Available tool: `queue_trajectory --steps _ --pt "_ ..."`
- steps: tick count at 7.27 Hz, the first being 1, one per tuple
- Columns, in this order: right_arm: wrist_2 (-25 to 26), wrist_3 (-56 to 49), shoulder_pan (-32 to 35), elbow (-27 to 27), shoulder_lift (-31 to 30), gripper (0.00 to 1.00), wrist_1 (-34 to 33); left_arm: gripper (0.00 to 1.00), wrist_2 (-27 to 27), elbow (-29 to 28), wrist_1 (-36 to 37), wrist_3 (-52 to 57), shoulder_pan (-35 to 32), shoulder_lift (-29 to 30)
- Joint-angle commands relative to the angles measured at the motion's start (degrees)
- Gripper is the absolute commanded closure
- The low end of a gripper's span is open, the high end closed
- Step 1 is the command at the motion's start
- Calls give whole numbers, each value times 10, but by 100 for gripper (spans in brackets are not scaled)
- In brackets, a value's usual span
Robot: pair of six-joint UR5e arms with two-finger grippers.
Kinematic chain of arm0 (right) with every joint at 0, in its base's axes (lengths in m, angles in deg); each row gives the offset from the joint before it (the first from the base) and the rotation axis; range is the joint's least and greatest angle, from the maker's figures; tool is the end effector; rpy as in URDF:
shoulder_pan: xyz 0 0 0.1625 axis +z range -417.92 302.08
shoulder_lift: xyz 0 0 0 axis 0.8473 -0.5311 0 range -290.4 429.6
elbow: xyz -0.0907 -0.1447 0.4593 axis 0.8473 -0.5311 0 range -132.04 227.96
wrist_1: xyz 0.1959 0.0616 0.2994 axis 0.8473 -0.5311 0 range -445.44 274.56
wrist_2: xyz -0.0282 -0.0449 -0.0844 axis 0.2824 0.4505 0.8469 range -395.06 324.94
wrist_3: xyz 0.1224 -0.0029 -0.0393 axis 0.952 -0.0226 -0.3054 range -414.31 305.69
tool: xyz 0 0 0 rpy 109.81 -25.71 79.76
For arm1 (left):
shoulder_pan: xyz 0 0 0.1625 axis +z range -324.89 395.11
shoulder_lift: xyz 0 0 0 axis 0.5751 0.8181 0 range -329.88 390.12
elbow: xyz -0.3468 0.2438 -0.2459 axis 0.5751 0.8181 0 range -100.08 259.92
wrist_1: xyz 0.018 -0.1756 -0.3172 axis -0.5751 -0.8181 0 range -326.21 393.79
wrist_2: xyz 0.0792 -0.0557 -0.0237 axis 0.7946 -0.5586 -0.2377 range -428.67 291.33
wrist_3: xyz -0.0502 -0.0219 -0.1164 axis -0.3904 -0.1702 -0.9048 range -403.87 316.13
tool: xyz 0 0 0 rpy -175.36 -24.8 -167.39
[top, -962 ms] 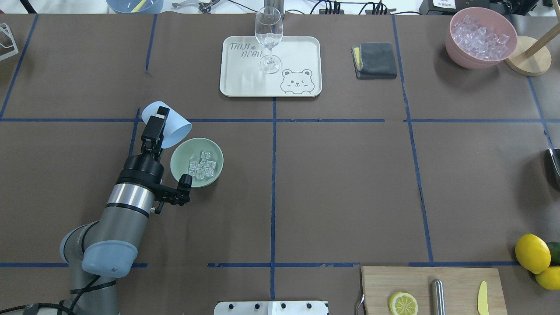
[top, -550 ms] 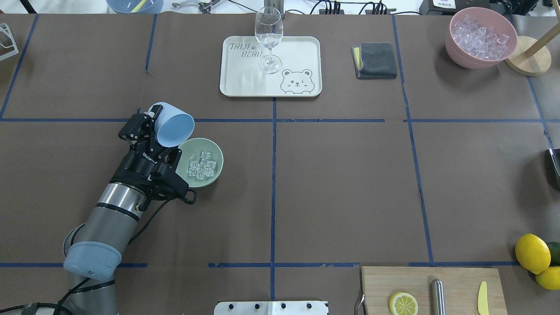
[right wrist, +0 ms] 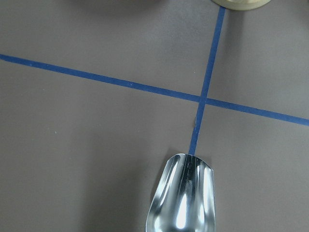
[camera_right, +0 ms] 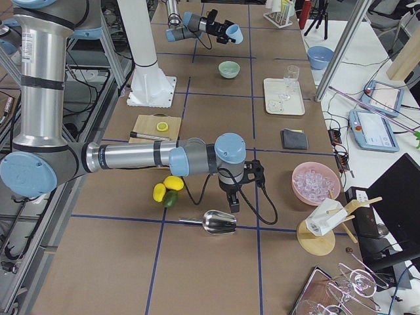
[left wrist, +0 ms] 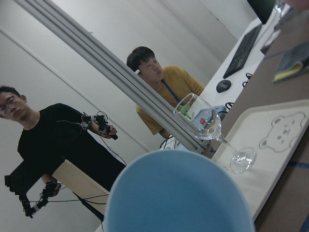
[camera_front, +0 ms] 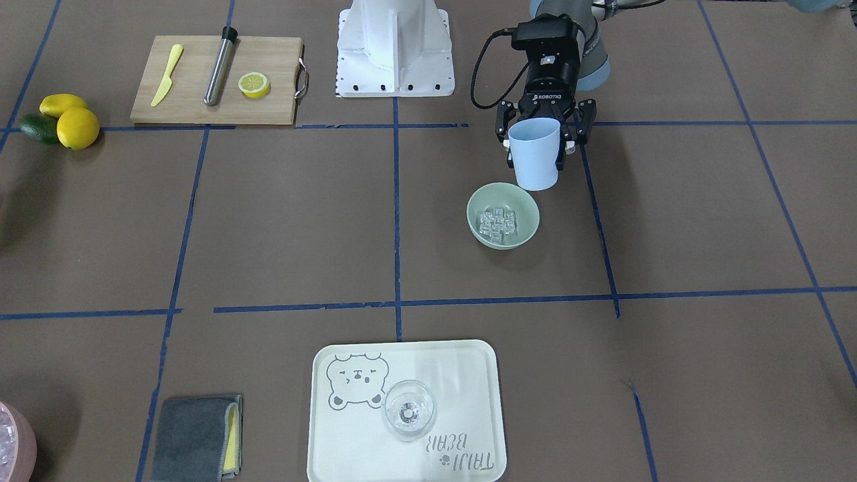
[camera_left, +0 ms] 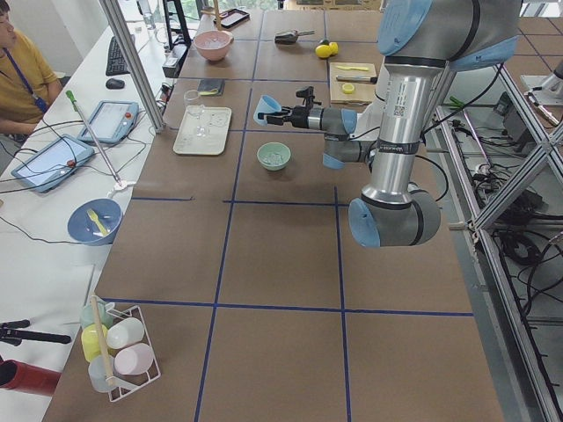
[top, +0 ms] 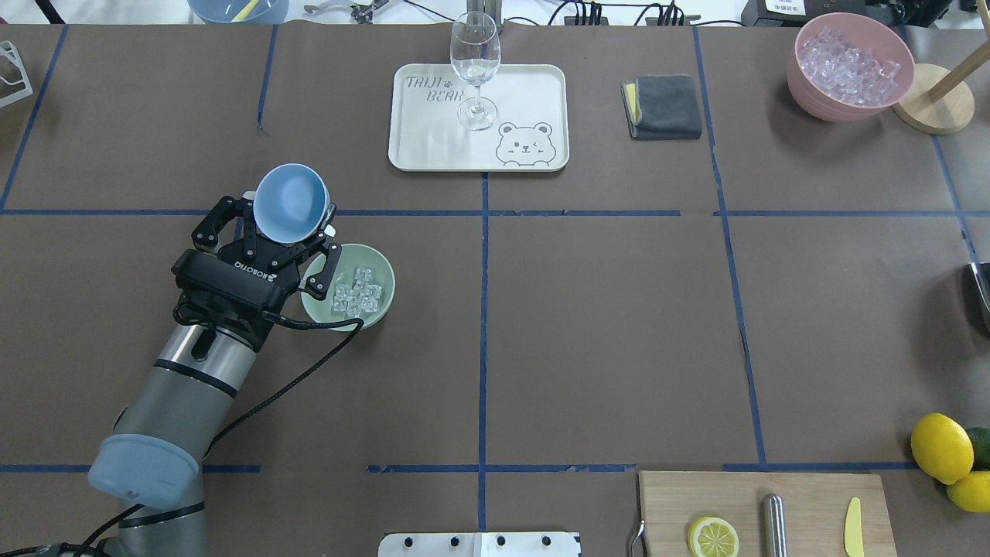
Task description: Pour ice into bowl
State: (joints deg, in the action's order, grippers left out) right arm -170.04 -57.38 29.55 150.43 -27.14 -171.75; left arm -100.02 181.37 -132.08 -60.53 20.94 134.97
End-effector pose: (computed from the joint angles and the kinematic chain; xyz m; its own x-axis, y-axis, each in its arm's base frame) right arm 0.0250 -0.3932 0.6888 0.6982 -0.1995 0.6876 0.0812 0.9763 0.2008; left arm 0.3988 -0.3515 0.3750 0.8388 0.3023 -0.4529 0.4645 0.0367 0.8848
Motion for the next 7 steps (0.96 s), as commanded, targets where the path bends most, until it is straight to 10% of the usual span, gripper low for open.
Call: queue_trajectory --steps 1,4,7 --pt "1 0 1 0 0 0 0 100 51 -32 -38 -117 15 2" --pt "2 -5 2 1 -8 0 0 100 -49 -24 0 -126 7 -32" --pt "2 -5 2 1 -16 0 0 100 -261 -25 37 -242 -107 -138"
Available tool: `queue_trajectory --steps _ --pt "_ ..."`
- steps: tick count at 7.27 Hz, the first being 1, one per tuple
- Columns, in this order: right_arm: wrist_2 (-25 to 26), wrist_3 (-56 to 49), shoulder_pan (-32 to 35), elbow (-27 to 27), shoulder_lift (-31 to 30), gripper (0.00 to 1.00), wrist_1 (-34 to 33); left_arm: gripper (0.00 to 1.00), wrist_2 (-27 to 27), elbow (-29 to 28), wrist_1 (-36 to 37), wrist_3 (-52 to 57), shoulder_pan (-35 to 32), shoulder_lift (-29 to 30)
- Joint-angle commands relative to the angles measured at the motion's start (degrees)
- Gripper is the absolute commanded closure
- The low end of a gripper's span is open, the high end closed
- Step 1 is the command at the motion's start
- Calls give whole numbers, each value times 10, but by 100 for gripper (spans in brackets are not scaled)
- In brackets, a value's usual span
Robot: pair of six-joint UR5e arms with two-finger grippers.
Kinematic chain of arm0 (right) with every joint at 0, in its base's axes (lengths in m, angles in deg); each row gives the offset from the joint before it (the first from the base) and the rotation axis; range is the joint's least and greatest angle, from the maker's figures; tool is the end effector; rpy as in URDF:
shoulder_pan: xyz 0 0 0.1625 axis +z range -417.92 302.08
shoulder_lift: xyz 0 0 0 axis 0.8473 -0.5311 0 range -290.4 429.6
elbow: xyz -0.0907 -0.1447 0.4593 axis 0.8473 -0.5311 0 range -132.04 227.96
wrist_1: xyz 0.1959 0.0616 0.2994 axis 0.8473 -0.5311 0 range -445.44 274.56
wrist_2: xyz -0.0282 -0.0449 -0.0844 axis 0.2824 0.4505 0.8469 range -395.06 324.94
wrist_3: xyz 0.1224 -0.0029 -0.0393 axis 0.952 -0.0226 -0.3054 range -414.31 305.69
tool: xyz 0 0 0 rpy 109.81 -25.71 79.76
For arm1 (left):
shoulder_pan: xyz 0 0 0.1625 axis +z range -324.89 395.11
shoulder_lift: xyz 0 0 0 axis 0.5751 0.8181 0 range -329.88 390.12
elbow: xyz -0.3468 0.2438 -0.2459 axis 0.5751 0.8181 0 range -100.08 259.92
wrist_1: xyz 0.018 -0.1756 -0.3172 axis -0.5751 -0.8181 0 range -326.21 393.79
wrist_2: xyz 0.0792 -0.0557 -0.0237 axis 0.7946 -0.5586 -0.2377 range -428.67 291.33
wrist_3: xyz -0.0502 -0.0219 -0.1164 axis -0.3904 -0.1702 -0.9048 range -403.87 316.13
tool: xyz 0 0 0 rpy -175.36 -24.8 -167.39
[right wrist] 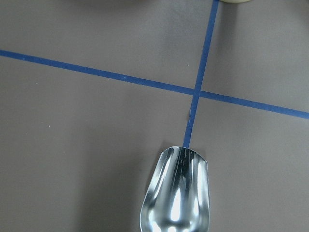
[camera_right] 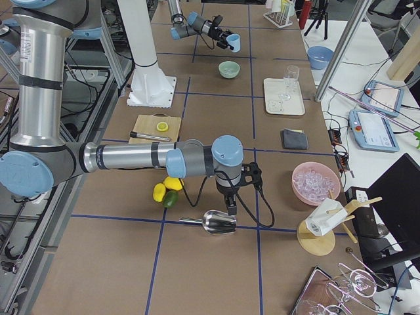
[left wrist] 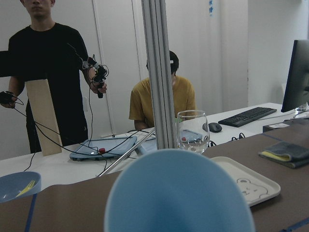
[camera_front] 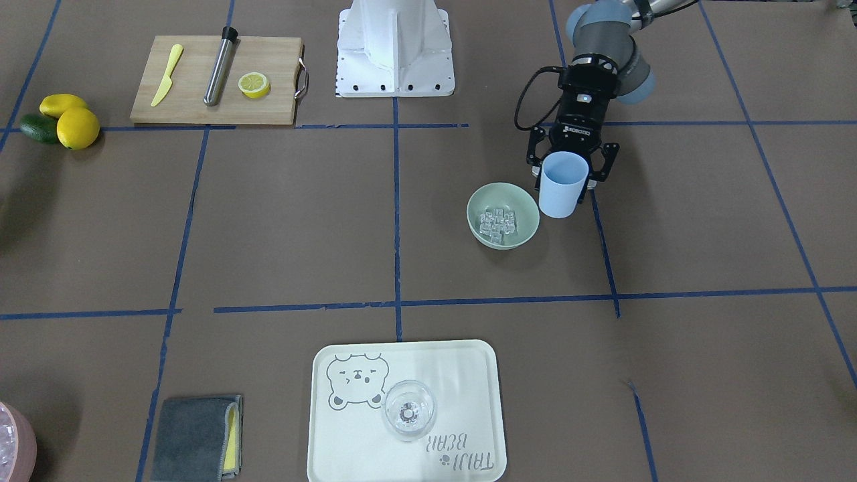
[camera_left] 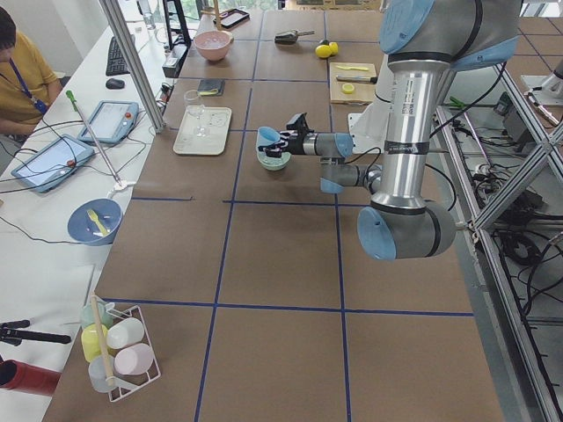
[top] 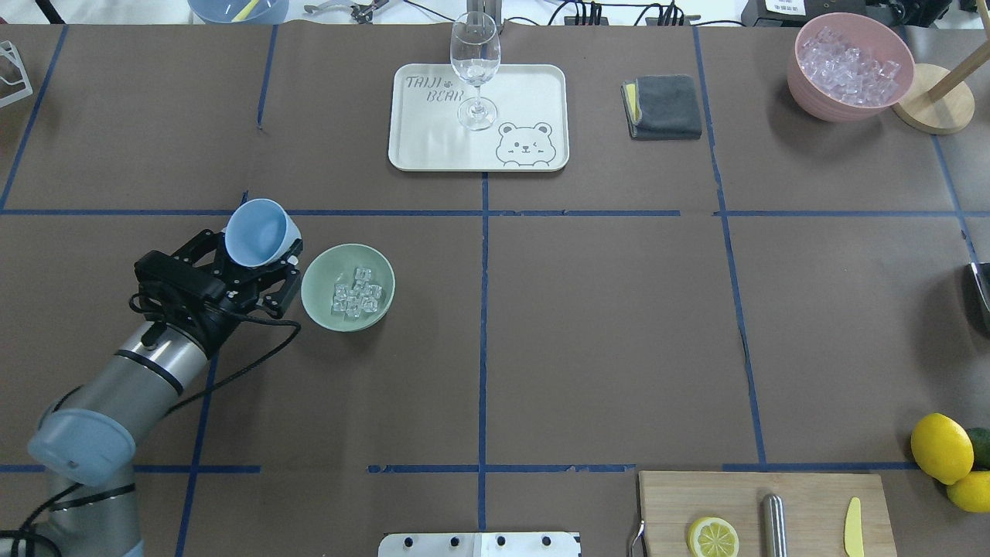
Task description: Pour ice into bowl
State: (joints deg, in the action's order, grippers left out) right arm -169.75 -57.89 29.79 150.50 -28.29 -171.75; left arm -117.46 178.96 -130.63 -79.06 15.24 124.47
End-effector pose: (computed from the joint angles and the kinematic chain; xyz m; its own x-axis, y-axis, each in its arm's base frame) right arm 0.0275 -0.3826 0.6965 0.7024 -0.1920 0.6854 0.0837 0.9785 0.1883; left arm 0.3643 -0.3635 0.4771 0.7356 0.3878 -0.5554 0.4749 0.2895 0.8311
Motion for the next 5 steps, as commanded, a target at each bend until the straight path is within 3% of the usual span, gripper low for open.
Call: queue_trajectory --steps 1,3,5 --pt "0 0 0 0 -5 0 0 100 -117 -3 38 -130 -79 -56" --pt "0 -1 0 0 -5 0 0 100 -122 -16 40 -187 -97 -115" --pt "0 -2 0 1 -6 0 1 100 -124 -63 35 -289 -99 -132"
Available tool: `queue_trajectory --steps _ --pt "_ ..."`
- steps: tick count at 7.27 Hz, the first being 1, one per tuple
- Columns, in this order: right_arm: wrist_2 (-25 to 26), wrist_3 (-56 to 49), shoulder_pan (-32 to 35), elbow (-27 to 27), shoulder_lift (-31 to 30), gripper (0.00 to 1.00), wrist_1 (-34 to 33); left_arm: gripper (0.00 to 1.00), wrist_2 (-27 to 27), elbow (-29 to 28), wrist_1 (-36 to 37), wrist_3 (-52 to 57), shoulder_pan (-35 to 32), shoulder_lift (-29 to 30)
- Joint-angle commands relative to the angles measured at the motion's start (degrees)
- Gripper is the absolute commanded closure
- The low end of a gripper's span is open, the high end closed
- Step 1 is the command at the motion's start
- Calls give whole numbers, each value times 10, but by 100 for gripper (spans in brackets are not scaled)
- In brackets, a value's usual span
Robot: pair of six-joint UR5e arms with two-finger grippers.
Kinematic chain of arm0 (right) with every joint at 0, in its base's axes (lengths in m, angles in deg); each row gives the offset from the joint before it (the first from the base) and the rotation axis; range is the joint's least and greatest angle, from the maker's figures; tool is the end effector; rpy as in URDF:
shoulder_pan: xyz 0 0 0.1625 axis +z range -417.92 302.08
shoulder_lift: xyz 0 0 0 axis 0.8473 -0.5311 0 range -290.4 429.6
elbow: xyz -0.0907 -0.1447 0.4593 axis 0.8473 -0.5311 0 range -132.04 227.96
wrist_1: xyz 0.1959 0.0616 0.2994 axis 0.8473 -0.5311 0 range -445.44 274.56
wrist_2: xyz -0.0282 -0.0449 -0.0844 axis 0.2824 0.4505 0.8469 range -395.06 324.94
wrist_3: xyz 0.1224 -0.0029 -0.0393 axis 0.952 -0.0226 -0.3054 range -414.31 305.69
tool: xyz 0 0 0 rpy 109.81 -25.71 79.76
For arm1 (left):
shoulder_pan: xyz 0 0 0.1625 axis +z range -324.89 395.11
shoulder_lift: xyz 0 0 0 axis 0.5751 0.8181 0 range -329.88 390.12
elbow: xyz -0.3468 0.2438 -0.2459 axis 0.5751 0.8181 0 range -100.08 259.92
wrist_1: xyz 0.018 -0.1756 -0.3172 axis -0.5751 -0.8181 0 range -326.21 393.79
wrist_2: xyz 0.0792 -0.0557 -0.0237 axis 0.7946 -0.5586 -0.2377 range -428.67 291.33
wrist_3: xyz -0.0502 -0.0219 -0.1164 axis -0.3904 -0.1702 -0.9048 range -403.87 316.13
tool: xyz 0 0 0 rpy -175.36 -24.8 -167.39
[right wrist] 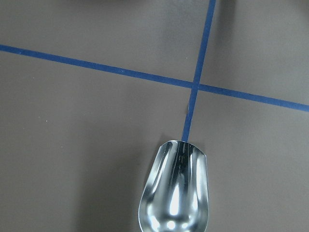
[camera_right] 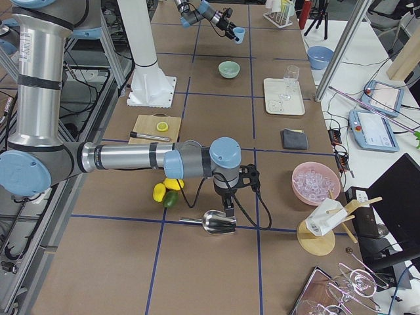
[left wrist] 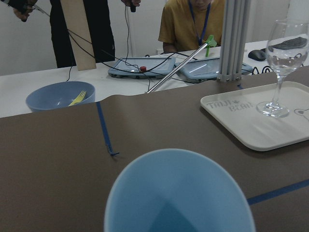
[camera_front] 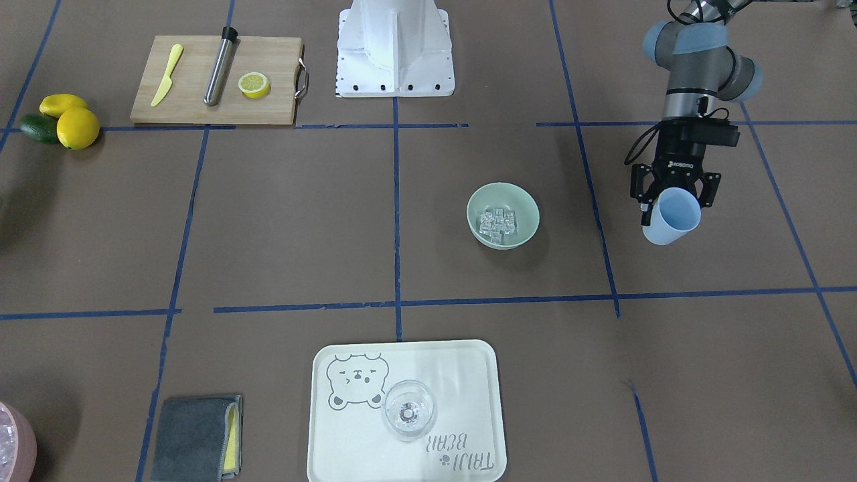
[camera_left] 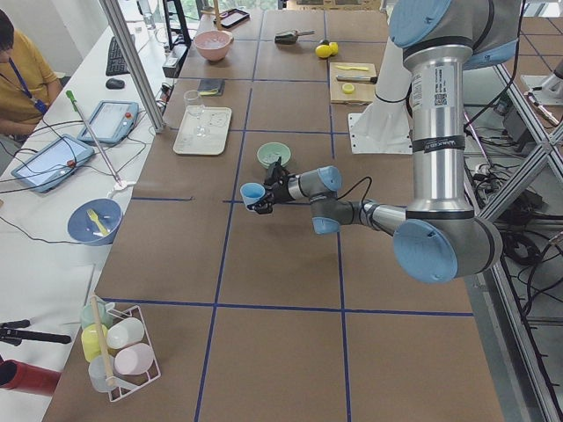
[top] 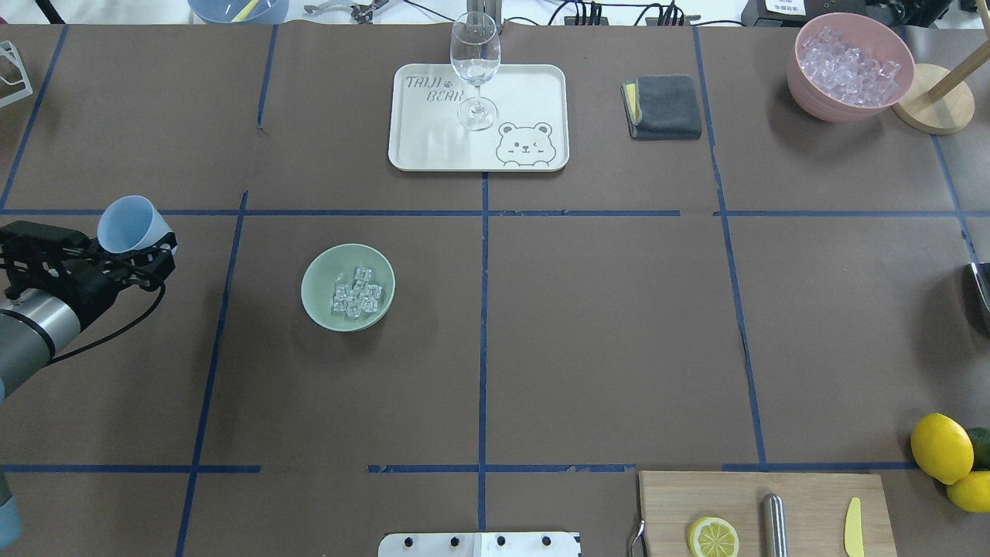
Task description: Pour ice into bowl
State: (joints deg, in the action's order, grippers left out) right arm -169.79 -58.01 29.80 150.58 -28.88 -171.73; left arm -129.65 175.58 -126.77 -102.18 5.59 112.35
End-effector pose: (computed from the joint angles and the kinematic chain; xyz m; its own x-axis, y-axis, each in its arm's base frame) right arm 0.0278 -0.3772 0.6997 0.7020 -0.1881 0.6869 0.0850 0.9797 0.1814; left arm 0.2625 -0.3735 0.6091 0.7045 0.1288 -0.6979 0.5329 0.5534 0.6401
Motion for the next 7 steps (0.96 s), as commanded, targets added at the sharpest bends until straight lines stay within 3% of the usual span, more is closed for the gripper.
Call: queue_trajectory --steps 1,4,6,7 --pt "0 -2 0 0 0 0 1 100 1 -60 -8 -64 -3 -11" --pt "0 -3 0 0 0 0 1 100 -1 -92 -57 -64 -3 -28" --pt "0 -2 0 0 0 0 1 63 1 -95 -66 -63 -2 -37" --pt "0 -2 0 0 0 0 1 32 1 -95 -66 -63 -1 -37"
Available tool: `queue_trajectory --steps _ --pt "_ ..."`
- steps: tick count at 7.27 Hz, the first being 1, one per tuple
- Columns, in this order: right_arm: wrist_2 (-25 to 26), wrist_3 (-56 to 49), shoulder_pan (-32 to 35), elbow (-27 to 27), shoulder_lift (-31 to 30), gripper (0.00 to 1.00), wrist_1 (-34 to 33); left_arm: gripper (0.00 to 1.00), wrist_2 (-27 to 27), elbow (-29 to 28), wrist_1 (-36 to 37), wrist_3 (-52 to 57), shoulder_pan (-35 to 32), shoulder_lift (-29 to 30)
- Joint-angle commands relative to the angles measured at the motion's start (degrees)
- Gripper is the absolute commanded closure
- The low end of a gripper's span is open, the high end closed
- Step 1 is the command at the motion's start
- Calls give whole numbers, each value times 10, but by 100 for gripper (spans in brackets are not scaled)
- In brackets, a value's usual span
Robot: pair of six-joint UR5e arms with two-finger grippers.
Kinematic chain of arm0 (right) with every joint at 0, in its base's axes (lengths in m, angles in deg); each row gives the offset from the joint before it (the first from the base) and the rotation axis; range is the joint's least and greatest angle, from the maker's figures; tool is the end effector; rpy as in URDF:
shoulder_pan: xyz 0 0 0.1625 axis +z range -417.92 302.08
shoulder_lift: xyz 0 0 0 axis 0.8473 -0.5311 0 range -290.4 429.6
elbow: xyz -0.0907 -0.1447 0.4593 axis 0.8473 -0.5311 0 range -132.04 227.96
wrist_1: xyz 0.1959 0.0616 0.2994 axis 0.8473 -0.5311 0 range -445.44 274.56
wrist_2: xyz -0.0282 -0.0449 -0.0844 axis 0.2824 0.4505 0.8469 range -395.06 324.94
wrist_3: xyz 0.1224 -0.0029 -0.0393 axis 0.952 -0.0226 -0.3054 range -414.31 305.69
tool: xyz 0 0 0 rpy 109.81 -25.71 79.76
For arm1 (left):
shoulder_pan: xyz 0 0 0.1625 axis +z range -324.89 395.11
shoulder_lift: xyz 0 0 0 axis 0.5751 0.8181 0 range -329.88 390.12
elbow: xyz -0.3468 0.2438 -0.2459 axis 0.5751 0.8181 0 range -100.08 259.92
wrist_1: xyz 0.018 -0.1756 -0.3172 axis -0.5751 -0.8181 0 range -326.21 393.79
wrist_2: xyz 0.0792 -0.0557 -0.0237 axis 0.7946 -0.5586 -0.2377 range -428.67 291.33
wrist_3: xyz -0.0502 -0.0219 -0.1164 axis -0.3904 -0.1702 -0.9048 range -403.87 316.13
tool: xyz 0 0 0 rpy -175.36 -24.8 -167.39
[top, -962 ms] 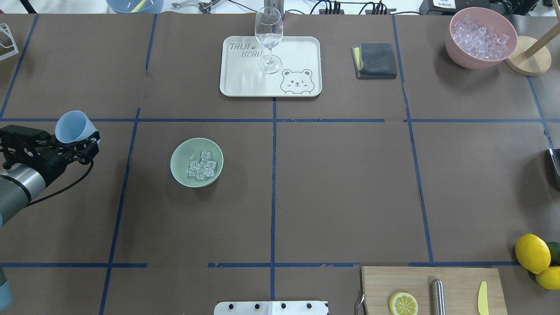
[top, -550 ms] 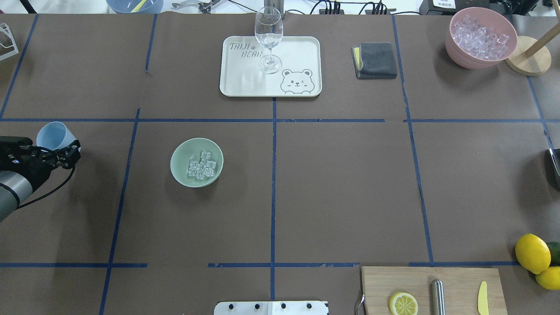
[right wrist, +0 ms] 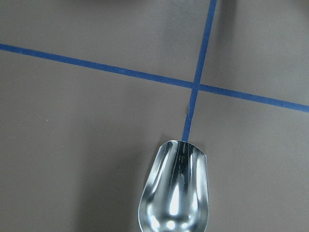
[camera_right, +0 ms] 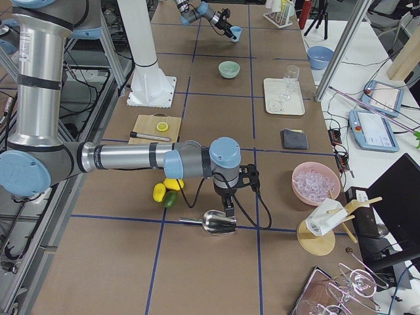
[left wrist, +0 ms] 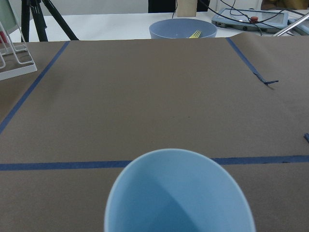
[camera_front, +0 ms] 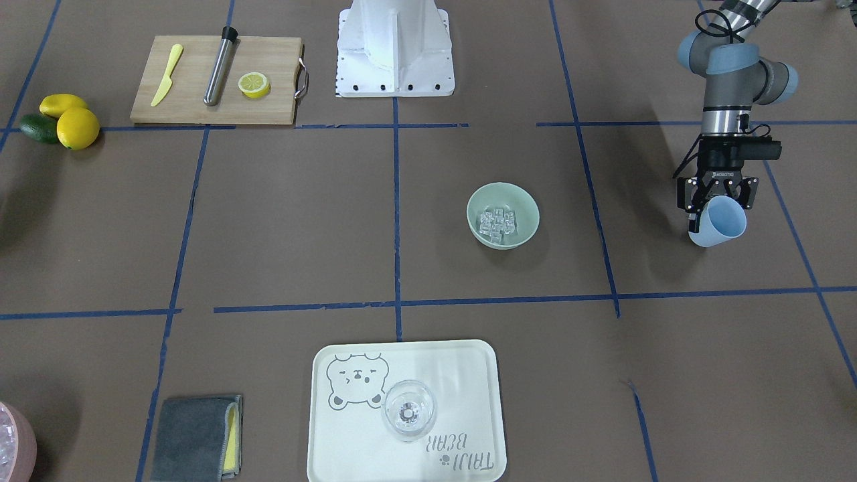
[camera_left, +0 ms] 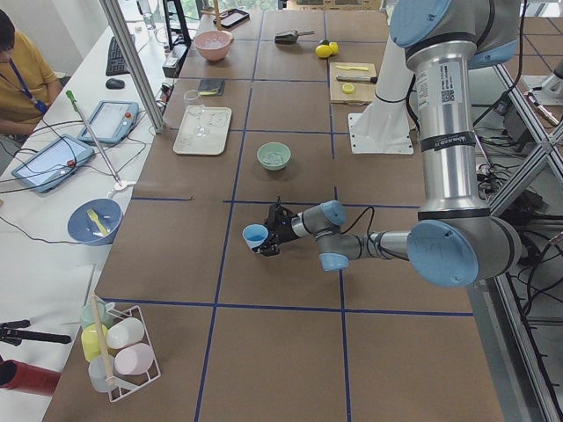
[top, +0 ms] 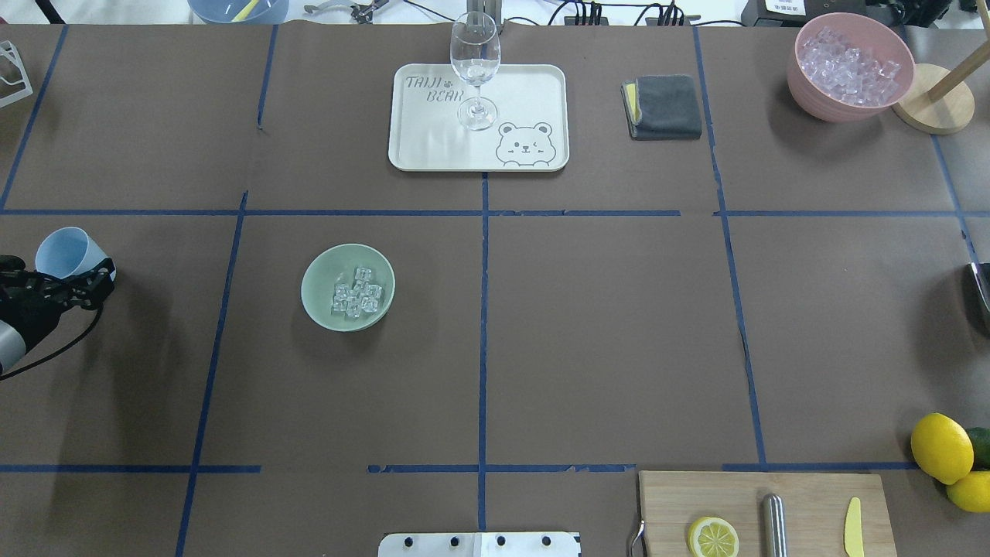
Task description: Pour ice into bowl
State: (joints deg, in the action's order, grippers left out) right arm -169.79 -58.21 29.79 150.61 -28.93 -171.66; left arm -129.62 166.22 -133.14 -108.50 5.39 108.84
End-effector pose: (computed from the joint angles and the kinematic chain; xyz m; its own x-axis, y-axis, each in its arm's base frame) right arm 0.0277 -0.3768 0.6996 0.7016 -0.1922 0.6861 0.0877 0.9789 0.1846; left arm 0.2299 -0.3567 0.6953 0.7141 0.0235 -0.6996 0.5529 0.5939 0.5844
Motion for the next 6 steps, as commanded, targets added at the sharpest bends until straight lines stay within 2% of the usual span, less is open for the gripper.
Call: queue_trajectory --steps 1,3,4,6 --pt "0 0 0 0 0 0 0 0 1 0 -3 0 1 -1" --pt "0 -1 1 4 0 0 0 0 -18 7 -3 40 0 -3" --pt "0 0 1 4 0 0 0 0 -48 14 -3 61 -8 -5" --pt "0 1 0 4 1 0 0 0 -120 29 -3 146 -92 -4"
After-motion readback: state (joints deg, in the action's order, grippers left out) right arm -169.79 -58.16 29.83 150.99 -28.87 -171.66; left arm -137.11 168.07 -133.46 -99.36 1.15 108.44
